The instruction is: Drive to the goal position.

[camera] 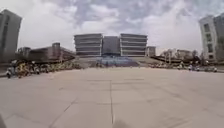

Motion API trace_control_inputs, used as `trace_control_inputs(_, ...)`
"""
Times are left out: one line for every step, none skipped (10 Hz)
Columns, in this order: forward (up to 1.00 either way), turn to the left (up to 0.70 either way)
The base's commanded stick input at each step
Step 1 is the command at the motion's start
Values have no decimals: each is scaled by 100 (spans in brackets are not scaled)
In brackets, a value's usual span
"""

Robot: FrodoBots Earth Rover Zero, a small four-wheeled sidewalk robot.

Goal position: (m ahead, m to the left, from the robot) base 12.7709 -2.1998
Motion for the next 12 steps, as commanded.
trace_control_inputs(70,0)
trace_control_inputs(70,0)
trace_control_inputs(70,0)
trace_control_inputs(70,0)
trace_control_inputs(70,-1)
trace_control_inputs(70,-1)
trace_control_inputs(70,0)
trace_control_inputs(70,0)
trace_control_inputs(70,0)
trace_control_inputs(70,0)
trace_control_inputs(70,0)
trace_control_inputs(70,0)
